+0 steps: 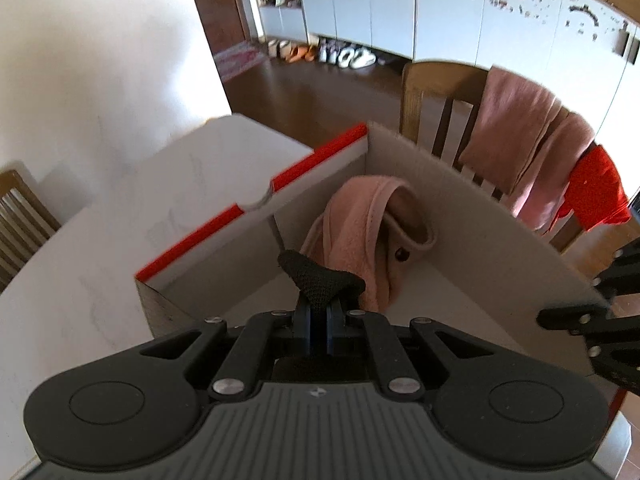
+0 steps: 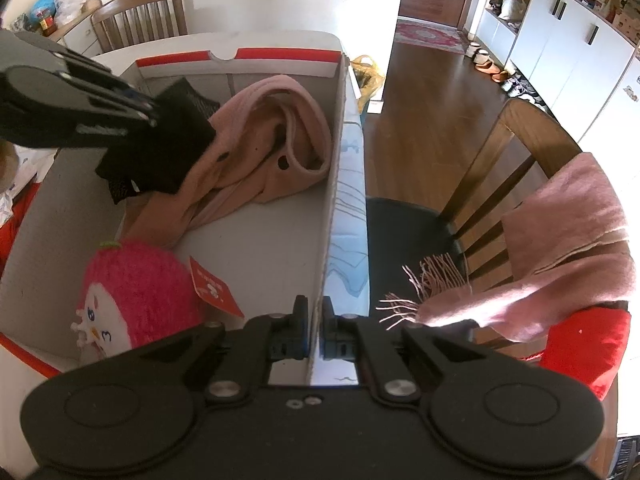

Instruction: Organize objects

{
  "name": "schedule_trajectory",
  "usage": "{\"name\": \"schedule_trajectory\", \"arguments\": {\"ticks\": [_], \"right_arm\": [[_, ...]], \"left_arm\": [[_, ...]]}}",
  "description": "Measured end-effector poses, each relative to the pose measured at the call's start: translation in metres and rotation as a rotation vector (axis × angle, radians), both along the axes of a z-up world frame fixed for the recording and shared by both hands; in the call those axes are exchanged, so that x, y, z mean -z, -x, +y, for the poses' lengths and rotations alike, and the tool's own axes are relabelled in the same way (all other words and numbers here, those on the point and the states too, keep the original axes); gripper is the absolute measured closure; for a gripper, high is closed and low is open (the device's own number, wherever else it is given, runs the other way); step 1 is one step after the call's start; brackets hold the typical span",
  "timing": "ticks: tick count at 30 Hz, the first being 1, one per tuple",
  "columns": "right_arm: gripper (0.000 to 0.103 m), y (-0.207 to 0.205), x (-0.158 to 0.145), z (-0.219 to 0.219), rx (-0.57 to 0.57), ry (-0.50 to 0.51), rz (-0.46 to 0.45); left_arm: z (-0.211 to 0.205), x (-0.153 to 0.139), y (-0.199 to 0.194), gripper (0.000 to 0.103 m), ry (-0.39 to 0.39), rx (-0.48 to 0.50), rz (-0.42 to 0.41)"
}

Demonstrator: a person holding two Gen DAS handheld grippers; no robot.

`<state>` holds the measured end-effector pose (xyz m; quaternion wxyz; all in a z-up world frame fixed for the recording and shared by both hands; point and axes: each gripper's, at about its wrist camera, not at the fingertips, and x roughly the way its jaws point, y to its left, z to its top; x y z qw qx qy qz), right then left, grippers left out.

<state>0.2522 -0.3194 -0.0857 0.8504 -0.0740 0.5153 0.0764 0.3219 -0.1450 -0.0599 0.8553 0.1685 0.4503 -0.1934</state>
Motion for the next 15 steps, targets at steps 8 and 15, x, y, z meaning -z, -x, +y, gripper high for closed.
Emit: {"name": "schedule_trajectory", "arguments": {"ticks": [8,15], "right_arm": [[0.099,-0.001,0.003,0.001,0.001,0.004,0.015],[0.099,0.0,0.004,0.002,0.01,0.0,0.022]], "left_arm": [[-0.009,0.017,-0.006,0.097,-0.001,0.009,0.076],[-0.007,0.017,-0.003,0.095,0.044,0.004,0.105]]}}
